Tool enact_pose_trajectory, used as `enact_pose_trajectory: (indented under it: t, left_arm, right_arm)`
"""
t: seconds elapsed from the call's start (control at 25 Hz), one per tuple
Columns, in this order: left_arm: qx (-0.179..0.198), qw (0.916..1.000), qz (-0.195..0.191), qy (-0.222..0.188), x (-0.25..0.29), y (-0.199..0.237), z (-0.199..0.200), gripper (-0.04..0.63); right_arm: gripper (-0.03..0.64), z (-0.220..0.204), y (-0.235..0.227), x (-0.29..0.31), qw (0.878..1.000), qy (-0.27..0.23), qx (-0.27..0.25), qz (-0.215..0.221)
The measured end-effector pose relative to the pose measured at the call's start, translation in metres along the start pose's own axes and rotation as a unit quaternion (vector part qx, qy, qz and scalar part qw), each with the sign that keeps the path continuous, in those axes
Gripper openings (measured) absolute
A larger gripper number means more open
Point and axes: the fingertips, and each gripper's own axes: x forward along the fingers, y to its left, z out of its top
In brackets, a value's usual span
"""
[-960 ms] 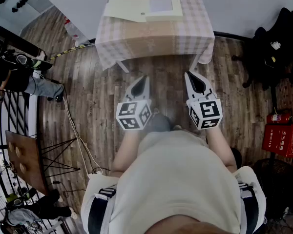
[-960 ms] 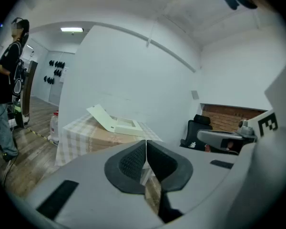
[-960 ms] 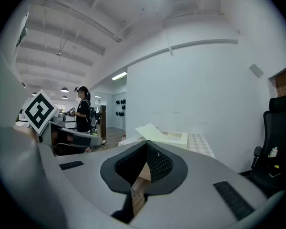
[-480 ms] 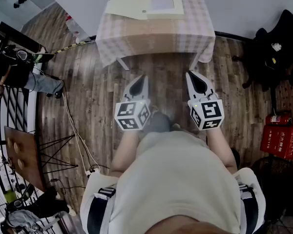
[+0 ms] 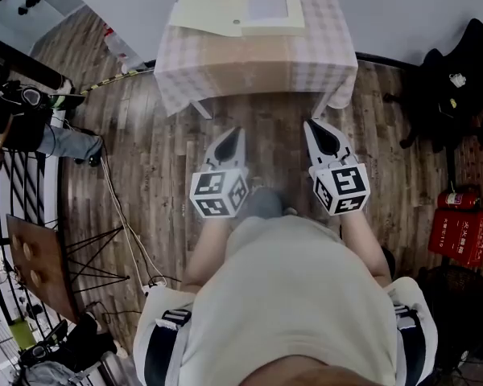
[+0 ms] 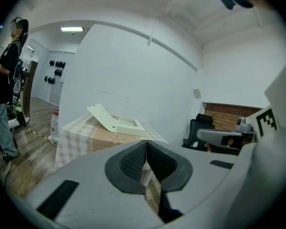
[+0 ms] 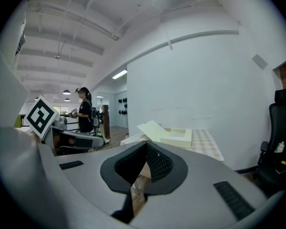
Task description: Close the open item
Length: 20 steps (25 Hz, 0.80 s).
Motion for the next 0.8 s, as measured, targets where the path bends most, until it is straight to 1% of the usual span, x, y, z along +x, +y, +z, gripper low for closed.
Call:
enact_pose_trajectory:
  t: [0.2,0.48,0.8]
  left_arm:
    - [0.002,0.9999,-0.008,0.007,0.028,0.012,0.007,0.006]
    - [0.007,0.9999,-0.012,0.008,0.071,0.039,0.029,0.006]
    - [0.014,0.9995,-0.022,0.016,0.107,0.075,0.050,0.008]
  right_arm:
    - [0.000,0.003,-0.012,0.030,1.000,0.004,0.004,0.000]
    - [0.000,0.013,-0.024,0.085,1.000,0.012,0.007,0.005]
    - [0.000,0.030,-0.029,0.136,1.000,0.006,0.013,0.000]
